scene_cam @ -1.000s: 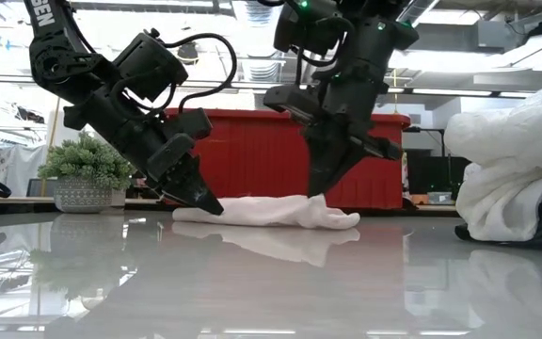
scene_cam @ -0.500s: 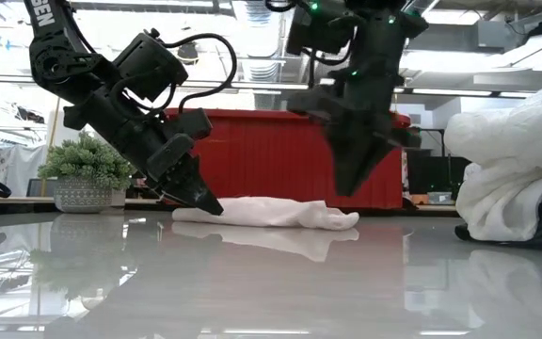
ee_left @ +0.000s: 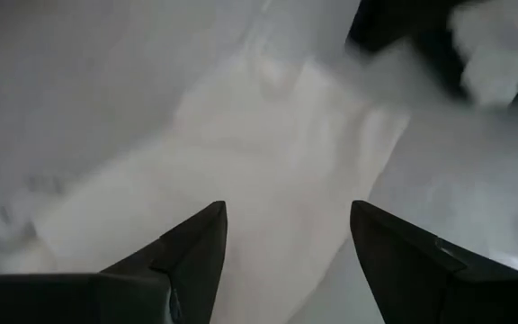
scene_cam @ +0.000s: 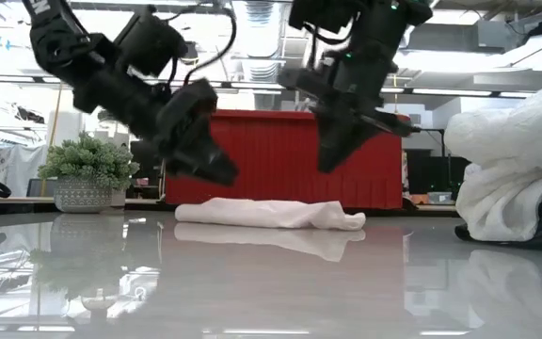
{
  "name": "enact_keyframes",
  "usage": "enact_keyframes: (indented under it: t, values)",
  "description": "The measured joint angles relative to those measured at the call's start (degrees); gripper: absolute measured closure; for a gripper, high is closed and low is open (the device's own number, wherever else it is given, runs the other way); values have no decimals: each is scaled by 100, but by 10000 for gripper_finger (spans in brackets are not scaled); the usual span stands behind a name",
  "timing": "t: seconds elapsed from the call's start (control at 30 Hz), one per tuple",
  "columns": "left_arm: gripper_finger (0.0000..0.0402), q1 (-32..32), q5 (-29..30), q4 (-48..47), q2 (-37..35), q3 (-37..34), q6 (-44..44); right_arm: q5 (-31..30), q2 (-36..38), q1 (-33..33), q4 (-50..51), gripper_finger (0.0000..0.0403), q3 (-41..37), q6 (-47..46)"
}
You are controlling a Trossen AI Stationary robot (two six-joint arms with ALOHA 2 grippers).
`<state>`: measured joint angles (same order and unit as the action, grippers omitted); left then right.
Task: Fold Laundry from Bin
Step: Fold the white underwear
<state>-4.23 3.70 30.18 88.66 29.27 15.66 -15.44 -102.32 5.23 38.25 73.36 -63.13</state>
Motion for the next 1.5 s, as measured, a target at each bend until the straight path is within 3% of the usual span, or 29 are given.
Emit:
enact_keyframes:
  t: [0.17,0.3,0.53,0.77,0.97,1.13,1.37,1.5]
  values:
    - [175,-93,-185,35,-328,239,-110,351,2,0,434,303,-15,-1197]
    - [175,-305,-511,2,-332,293,-118,893,2,-24,317,238,-15,-1362]
    - [175,-762,-692,-55,-332,293,-381,909,2,-17,1145,136,-15,-1944]
    - [175,-791,-1643,768,-327,293,130,699,-7,-63,1080,122,-15,-2100]
    - [180,-523,-1130,1208,135,295,229,554,-9,-63,1236,121,-15,-2239]
    - [232,-400,-1064,1359,548,324,149,485,-11,-36,1298,121,-15,-2256]
    - [379,-427,-835,1451,887,328,-256,485,-11,-51,1228,121,-15,-2543]
    - [392,-437,-941,1449,1128,401,-254,483,-11,-94,1105,121,-136,-2734]
